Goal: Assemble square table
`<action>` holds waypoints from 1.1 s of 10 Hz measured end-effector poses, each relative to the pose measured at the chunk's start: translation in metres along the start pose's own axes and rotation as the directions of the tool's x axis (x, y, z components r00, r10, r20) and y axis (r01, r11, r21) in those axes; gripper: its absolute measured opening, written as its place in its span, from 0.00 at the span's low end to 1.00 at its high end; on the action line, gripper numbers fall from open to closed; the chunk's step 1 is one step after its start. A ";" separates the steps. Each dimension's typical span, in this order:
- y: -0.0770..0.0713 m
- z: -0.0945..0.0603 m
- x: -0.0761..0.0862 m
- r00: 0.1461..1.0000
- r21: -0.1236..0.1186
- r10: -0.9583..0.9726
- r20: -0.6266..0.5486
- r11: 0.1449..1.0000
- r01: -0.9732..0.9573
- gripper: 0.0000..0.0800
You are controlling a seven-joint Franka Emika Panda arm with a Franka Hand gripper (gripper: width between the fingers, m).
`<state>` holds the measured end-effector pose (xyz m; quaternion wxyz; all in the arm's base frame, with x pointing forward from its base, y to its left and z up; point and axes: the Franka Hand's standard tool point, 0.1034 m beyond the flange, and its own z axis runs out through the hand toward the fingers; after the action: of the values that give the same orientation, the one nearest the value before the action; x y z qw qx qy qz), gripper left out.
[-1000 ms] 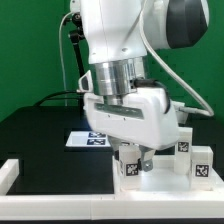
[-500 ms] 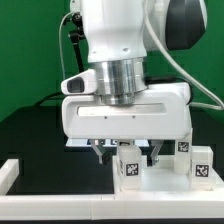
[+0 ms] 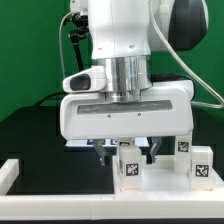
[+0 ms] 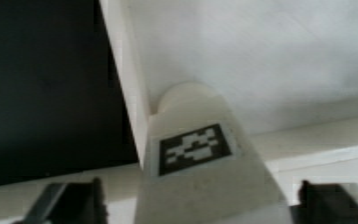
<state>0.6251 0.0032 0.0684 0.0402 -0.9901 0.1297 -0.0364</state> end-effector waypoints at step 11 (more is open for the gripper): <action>-0.007 -0.004 0.002 0.078 -0.054 0.990 0.117 0.084 -0.995 0.36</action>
Offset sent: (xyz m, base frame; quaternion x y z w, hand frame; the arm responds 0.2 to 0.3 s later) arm 0.0000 0.0000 0.0000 0.0000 0.0000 0.1938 0.9810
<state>0.6283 0.0095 0.0733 0.0817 -0.6403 0.7615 0.0588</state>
